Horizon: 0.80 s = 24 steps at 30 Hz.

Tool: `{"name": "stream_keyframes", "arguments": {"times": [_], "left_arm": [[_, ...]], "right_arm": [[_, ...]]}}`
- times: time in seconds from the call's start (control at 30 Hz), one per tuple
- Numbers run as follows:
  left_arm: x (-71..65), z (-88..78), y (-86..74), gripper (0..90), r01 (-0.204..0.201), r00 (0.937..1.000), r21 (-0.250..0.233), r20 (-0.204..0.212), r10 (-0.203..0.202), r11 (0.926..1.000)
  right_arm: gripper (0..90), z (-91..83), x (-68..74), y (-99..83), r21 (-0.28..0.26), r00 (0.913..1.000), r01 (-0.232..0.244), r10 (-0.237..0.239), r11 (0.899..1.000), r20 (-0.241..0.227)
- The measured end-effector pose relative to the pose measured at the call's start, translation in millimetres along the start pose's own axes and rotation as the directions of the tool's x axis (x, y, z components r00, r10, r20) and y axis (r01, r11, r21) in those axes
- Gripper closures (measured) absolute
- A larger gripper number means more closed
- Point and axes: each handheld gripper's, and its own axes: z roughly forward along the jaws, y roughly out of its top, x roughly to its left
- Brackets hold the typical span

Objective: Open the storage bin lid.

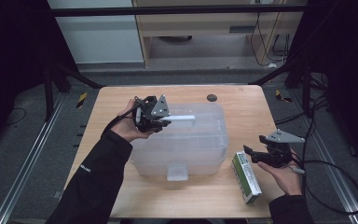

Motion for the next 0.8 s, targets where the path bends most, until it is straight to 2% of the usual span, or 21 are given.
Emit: {"name": "stream_keyframes", "arguments": {"times": [0.3,0.4,0.6,0.8], "left_arm": [[-0.3,0.8,2.3,67.6,-0.008,0.9999,0.018,-0.008,0.008,0.9998],[-1.2,3.8,1.5,67.4,-0.031,0.9993,0.049,-0.018,0.032,0.9983],[-1.2,3.4,1.4,69.9,-0.04,0.9988,0.051,-0.024,0.042,0.9979],[-3.4,2.1,5.9,70.9,-0.079,0.9958,0.093,-0.04,0.083,0.9926]], "right_arm": [[25.5,0.8,0.6,-0.1,0.006,1.0,0.002,-0.002,1.0,-0.003],[25.5,0.8,0.7,-0.2,0.006,1.0,0.002,-0.002,1.0,-0.004],[25.4,1.1,1.0,-0.2,0.01,1.0,0.002,-0.002,1.0,-0.005],[26.3,0.5,1.0,-0.1,0.007,1.0,0.002,-0.002,1.0,-0.005]]}}
